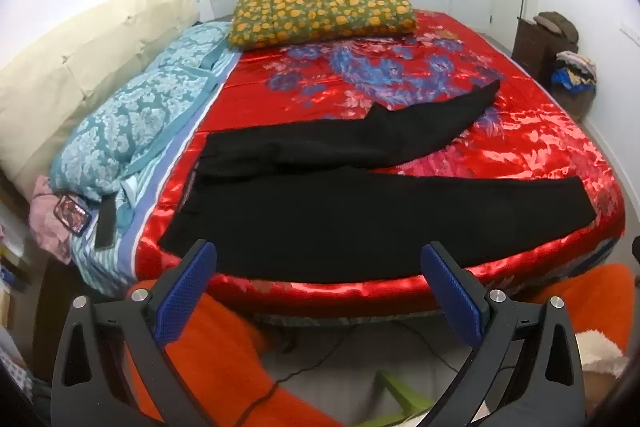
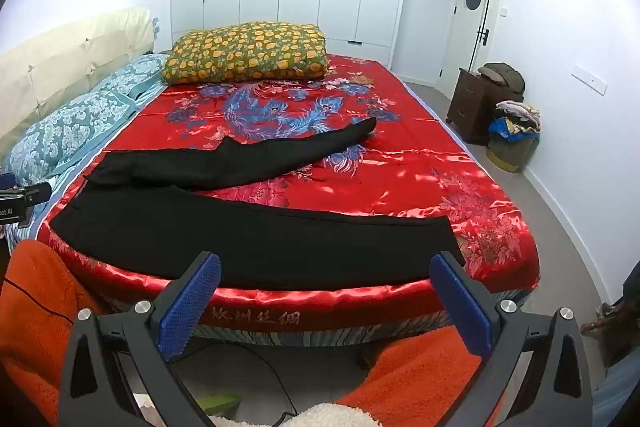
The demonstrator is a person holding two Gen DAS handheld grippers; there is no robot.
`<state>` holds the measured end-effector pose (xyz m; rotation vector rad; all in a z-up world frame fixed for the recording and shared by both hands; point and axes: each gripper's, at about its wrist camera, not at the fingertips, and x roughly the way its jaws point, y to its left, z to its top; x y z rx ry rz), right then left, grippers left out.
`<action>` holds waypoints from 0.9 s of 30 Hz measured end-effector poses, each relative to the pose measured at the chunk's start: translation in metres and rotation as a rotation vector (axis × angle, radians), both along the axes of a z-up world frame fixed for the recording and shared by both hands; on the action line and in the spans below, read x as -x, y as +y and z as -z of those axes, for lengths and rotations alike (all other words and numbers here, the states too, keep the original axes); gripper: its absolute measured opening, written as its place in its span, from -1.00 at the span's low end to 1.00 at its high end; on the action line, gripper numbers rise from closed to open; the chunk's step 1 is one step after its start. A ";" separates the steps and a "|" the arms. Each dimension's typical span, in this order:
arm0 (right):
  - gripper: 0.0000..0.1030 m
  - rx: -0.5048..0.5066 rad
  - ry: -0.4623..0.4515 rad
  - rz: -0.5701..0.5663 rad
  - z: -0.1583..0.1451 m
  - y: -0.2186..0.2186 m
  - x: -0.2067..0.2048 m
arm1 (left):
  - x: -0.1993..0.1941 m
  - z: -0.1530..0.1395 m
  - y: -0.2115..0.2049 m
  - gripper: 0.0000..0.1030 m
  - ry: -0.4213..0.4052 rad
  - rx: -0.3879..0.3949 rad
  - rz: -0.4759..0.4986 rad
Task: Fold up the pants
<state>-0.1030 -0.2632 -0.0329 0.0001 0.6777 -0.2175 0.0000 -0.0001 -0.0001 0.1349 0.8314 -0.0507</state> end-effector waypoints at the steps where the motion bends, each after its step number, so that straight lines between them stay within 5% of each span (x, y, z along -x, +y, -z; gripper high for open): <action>1: 1.00 0.003 0.004 -0.001 0.002 -0.001 0.000 | 0.000 0.000 0.000 0.99 0.003 0.004 0.001; 27: 1.00 0.027 0.043 -0.025 0.009 0.010 -0.010 | 0.000 0.015 0.013 0.99 0.048 -0.013 0.004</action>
